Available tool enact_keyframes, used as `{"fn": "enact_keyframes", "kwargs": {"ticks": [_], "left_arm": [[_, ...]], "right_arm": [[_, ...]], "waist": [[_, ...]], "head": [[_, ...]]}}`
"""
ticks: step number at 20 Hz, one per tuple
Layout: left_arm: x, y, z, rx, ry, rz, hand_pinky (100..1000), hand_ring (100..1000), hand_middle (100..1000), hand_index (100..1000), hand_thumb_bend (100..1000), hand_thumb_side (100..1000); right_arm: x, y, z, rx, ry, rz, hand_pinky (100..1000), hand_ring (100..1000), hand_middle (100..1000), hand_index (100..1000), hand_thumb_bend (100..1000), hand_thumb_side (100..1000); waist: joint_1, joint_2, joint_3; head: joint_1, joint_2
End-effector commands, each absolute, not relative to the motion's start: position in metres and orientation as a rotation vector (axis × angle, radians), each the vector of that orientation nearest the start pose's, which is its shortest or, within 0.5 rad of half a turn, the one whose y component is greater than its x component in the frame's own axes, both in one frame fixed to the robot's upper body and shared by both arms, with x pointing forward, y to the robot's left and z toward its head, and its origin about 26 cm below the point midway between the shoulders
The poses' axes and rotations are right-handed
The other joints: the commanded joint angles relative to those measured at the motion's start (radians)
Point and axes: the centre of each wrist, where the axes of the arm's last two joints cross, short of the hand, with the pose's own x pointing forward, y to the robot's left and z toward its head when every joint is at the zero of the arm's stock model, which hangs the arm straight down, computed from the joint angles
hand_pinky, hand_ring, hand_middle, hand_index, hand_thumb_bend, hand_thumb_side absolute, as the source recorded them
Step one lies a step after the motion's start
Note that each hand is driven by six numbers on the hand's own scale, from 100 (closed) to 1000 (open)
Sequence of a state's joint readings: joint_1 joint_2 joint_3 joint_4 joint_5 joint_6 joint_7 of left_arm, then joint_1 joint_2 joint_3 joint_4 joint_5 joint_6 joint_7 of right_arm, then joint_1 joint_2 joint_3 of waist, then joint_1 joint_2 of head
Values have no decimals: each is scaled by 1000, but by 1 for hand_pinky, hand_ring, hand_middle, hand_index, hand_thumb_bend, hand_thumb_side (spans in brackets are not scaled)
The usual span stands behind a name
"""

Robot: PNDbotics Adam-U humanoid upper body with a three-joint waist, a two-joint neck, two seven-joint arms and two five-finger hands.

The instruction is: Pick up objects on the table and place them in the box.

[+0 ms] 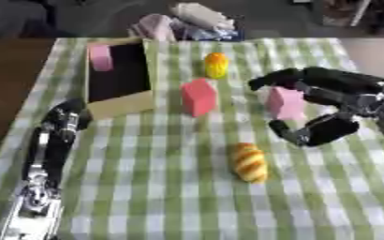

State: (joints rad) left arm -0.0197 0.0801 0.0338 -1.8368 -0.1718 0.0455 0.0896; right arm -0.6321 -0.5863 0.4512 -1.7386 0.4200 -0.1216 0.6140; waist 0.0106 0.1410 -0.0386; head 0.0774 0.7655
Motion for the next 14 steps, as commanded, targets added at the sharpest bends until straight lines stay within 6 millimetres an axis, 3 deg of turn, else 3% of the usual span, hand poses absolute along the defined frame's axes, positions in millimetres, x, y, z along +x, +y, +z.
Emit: {"fn": "enact_keyframes", "kwargs": {"ticks": [1, 14], "left_arm": [[277, 261, 73, 306, -1831, -105, 713, 669, 749, 788, 267, 821], [277, 261, 73, 305, -1829, -110, 717, 634, 755, 792, 266, 825]], "right_arm": [[351, -200, 213, -322, -1683, 1902, 911, 959, 891, 1000, 100, 237], [353, -201, 211, -321, -1660, 1911, 911, 959, 889, 1000, 100, 244]], "waist": [[-13, -20, 0], [-14, -20, 1]], "head": [[-1, 4], [-2, 4]]}}
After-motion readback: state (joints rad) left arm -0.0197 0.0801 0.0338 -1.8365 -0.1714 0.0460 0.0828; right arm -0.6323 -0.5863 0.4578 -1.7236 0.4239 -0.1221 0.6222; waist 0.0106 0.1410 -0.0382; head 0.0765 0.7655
